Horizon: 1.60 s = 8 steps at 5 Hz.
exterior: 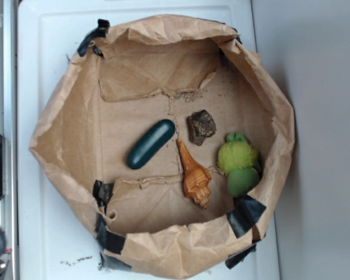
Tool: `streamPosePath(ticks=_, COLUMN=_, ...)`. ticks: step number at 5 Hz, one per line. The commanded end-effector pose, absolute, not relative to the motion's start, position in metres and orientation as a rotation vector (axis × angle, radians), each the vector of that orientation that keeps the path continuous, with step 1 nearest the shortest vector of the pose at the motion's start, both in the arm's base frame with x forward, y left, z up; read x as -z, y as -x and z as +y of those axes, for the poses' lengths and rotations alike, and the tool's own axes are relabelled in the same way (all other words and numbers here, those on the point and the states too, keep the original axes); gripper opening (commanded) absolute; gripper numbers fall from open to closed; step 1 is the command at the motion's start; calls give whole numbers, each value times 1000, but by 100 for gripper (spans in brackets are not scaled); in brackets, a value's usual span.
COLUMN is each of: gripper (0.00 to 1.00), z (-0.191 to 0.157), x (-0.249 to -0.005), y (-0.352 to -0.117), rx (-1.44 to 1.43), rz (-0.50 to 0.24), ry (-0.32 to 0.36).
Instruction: Grab the plastic pickle.
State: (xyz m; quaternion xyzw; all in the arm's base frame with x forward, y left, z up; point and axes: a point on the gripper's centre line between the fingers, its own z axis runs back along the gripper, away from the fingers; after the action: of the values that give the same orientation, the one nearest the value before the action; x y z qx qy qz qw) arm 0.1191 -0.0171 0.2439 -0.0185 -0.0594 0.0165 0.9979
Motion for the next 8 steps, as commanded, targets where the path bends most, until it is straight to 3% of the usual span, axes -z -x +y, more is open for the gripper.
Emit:
streamPosePath(ticks=1, gripper=100, z=-17, x=-244, y=-119, rx=-33, rz=-119, ry=37)
streamPosePath(ticks=3, gripper=100, z=-38, x=-243, y=-220, rx=-251, rz=-200, ry=50)
streamPosePath(ticks=6, gripper=100, z=-38, x=-243, y=-220, rx=-251, rz=-200, ry=50)
streamPosePath(ticks=8, gripper=100, z=0, x=-143, y=-261, rx=-237, rz=-227, ry=-34)
